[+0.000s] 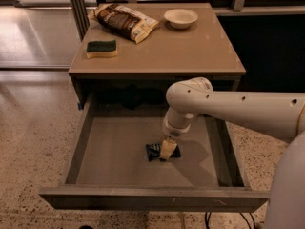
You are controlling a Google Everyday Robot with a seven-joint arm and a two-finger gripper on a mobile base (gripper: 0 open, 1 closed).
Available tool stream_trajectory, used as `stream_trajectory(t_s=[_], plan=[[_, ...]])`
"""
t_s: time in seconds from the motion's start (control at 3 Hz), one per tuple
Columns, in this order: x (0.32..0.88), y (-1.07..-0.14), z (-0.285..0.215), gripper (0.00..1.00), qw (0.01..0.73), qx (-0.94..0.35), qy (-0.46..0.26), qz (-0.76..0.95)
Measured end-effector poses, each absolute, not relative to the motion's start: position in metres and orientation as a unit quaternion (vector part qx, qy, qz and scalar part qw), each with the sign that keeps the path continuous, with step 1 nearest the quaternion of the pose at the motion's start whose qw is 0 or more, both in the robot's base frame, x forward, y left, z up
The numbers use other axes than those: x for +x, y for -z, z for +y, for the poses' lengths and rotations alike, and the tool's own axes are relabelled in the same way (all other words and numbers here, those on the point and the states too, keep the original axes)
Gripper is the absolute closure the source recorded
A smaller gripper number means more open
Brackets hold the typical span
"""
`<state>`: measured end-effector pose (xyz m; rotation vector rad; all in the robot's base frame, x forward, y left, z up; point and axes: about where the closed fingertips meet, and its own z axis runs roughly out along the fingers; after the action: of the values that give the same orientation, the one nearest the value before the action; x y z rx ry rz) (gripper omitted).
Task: Pick rxbar blueberry from top drawer and place on counter
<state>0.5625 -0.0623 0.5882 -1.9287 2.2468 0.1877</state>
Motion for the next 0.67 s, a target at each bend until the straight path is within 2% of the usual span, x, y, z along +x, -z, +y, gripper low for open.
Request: stream_trajectory(t_s=[0.67], plan=[[0.574,-0.626,-0.071,1.0,0.103,-0.648,-0.083,0.75]])
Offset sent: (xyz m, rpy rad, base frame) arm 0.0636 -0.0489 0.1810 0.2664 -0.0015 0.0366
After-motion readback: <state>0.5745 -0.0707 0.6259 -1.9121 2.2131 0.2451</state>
